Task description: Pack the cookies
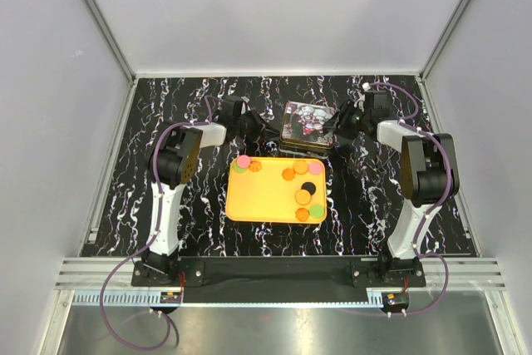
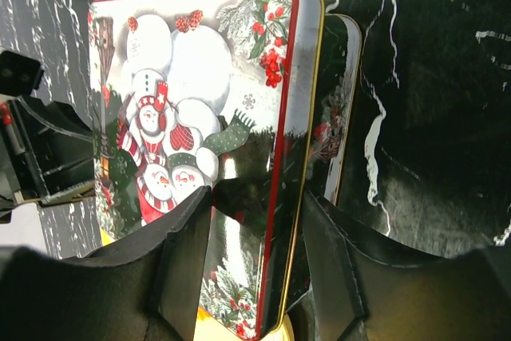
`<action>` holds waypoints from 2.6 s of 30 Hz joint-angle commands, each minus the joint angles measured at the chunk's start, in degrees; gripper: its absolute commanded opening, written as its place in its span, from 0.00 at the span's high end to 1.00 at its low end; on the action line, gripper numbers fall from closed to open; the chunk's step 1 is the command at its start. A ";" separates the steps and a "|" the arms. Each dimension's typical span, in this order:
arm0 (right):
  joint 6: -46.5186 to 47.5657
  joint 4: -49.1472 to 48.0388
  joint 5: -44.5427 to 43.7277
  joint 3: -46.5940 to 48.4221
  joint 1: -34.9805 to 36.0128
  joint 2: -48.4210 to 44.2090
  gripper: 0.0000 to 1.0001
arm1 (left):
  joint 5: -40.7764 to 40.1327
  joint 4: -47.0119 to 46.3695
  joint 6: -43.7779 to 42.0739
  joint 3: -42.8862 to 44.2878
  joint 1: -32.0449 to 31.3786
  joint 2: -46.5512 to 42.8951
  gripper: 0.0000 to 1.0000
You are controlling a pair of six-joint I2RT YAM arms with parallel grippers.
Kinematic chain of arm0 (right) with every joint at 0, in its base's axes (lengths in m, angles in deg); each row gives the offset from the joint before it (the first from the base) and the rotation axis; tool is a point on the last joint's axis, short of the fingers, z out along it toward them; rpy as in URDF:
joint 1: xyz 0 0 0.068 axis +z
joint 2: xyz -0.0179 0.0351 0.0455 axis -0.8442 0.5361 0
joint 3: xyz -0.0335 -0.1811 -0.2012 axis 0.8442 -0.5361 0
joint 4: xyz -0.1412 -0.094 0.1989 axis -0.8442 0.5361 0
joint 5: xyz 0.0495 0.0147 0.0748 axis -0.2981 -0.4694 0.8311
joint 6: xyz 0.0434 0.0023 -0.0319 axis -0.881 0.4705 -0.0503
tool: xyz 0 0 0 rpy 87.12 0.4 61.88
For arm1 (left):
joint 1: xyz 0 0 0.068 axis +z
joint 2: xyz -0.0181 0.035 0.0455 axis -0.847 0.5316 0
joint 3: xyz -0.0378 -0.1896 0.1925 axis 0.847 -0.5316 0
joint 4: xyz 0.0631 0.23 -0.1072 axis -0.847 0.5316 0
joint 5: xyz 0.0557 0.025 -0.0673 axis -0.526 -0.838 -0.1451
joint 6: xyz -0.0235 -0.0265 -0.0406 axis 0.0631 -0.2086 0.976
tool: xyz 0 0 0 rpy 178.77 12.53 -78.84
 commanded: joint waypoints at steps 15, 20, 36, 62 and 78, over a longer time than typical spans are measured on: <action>3.68 6.84 -1.78 1.23 3.41 -5.12 0.41 | -2.00 -3.12 1.33 -0.03 -1.31 -4.03 0.85; 3.86 7.02 -2.14 0.34 3.41 -6.35 0.36 | -2.09 -2.60 0.54 -0.12 -1.31 -4.47 0.85; 3.50 8.07 -4.07 -0.54 3.24 -6.44 0.34 | -3.67 5.22 -6.23 -1.17 0.62 -6.67 0.80; 1.22 4.03 -2.75 2.89 0.43 -1.61 0.30 | 5.11 6.89 -15.46 13.93 4.32 -0.61 0.23; 0.52 2.36 -3.02 3.86 0.51 0.68 0.36 | 8.01 13.83 -21.26 21.68 0.28 4.49 0.23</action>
